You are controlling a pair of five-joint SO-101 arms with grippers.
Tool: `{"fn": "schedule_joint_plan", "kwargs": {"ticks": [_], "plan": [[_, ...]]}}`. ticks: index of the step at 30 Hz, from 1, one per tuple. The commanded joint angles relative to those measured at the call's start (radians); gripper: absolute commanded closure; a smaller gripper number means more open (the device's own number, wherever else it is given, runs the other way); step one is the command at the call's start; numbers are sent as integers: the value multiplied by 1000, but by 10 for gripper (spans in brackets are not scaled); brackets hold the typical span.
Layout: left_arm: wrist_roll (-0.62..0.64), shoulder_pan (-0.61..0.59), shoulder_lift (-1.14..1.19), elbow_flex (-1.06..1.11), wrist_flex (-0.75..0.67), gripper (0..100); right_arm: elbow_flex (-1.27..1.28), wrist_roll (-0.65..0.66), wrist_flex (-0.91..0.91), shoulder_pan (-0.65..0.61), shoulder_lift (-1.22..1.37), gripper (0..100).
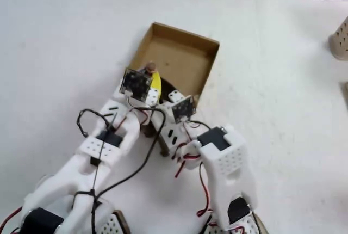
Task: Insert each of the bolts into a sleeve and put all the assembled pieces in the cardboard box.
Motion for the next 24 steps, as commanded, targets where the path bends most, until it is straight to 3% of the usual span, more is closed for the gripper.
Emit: {"fn": "schedule_joint_plan", "kwargs": {"ticks": [1,7,12,14,20,24], "plan": [[-8,-18,-41,-20,-8,972,-8,-3,-7,33,-79,983],[-8,-24,-41,-21,-9,936,-9,-3,-7,33,-79,983],[0,-77,-41,-17,-2,673,-9,-3,-7,35,-79,983],[2,-85,-47,5,-6,618,-9,-3,-7,35,-79,983],[2,-84,-50,18,-9,674,-9,-3,-7,35,-79,983],[-2,-85,-82,28,-103,727,-9,-3,-7,35,-79,983]]}}
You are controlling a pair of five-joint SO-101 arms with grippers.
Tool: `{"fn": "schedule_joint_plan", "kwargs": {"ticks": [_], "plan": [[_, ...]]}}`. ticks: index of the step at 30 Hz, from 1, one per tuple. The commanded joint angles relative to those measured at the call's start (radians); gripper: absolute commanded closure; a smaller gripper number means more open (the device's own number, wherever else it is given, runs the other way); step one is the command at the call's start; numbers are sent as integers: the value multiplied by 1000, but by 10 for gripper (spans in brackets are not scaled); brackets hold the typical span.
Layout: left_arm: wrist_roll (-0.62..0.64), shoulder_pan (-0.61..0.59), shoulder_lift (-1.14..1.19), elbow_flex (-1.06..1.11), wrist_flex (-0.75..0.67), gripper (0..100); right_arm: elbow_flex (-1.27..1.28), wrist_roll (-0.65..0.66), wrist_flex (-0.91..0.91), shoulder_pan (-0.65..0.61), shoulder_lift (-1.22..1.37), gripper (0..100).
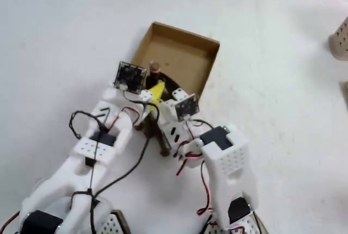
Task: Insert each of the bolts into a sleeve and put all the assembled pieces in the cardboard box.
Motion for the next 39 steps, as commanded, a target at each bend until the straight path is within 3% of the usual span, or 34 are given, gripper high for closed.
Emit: {"fn": "schedule_joint_plan", "kwargs": {"ticks": [1,9,15,18,22,25,32,39], "plan": [[0,-15,-82,6,-100,732,-8,-3,-7,13,-71,983],[0,-27,-352,121,-100,736,-8,-3,-7,15,-71,983],[5,-35,-584,121,161,736,-8,-3,-7,16,-71,983],[9,-101,-707,75,310,737,-8,-3,-7,16,-71,983],[123,-245,-794,-41,542,739,-8,-6,-7,33,-73,983],[164,-357,-794,-94,640,739,-8,-8,-7,33,-73,983],[172,-602,-796,20,710,740,-6,-8,-7,33,-70,983],[170,-638,-800,258,686,740,0,-3,-12,42,-74,983]]}}
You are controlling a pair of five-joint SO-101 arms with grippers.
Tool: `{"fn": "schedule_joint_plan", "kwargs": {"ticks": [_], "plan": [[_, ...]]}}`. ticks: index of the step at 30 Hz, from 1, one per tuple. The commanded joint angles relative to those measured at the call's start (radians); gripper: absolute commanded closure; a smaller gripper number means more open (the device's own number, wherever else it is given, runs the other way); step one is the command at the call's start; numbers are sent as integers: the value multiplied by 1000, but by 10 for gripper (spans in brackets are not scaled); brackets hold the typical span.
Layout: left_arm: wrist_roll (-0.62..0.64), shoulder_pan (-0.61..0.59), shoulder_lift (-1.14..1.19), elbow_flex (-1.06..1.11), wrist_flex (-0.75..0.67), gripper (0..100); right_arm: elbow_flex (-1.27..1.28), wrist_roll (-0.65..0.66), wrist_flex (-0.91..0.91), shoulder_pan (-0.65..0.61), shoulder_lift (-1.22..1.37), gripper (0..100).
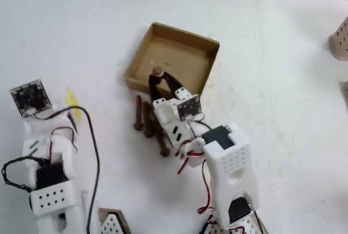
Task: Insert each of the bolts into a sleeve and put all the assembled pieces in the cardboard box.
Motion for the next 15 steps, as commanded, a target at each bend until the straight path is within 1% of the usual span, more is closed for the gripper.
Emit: {"fn": "schedule_joint_plan", "kwargs": {"ticks": [1,4,5,8,11,14,15], "plan": [[6,-15,-22,58,-48,740,-3,-5,-7,24,-77,983],[2,-13,-19,97,-81,740,57,-5,-5,30,-156,983],[-20,-13,-19,101,-80,740,89,-5,-5,33,-196,983],[-155,13,-18,118,-61,753,193,-5,27,45,-346,983],[-229,59,-18,120,-34,842,233,-5,200,64,-504,983],[-241,79,-18,121,-37,964,232,-5,461,77,-648,983],[-259,79,-18,121,-37,985,219,-5,544,79,-693,983]]}}
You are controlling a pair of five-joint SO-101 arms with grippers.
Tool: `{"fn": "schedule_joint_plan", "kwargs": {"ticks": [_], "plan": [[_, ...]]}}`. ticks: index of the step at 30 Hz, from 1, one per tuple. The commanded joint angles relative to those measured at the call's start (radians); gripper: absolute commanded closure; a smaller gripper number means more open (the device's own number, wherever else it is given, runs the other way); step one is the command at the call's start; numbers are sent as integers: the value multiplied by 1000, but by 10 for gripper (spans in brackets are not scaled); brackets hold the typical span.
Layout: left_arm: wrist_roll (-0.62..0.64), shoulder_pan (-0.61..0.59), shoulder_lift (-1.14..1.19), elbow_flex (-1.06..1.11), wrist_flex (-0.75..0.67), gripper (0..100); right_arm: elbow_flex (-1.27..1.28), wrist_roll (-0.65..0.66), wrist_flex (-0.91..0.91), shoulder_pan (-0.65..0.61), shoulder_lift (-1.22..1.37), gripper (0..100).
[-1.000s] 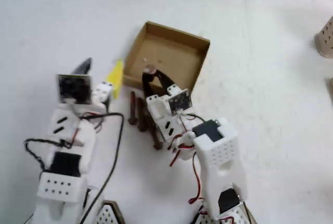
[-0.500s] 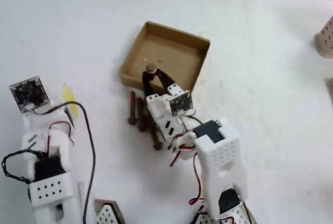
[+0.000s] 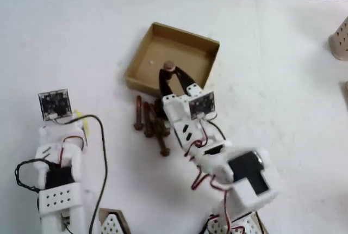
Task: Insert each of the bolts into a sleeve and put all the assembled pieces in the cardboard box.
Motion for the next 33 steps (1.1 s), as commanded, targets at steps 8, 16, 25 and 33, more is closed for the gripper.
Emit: {"fn": "schedule_joint_plan", "kwargs": {"ticks": [8,16,25,33], "plan": [[-261,27,-18,-2,40,944,-319,-5,1001,77,-354,982],[-497,156,-22,43,40,943,-822,-5,1636,105,-189,981],[-531,160,-19,25,81,943,-1212,212,1761,174,185,981],[-532,160,-19,25,80,943,-1413,101,1867,176,394,855]]}}
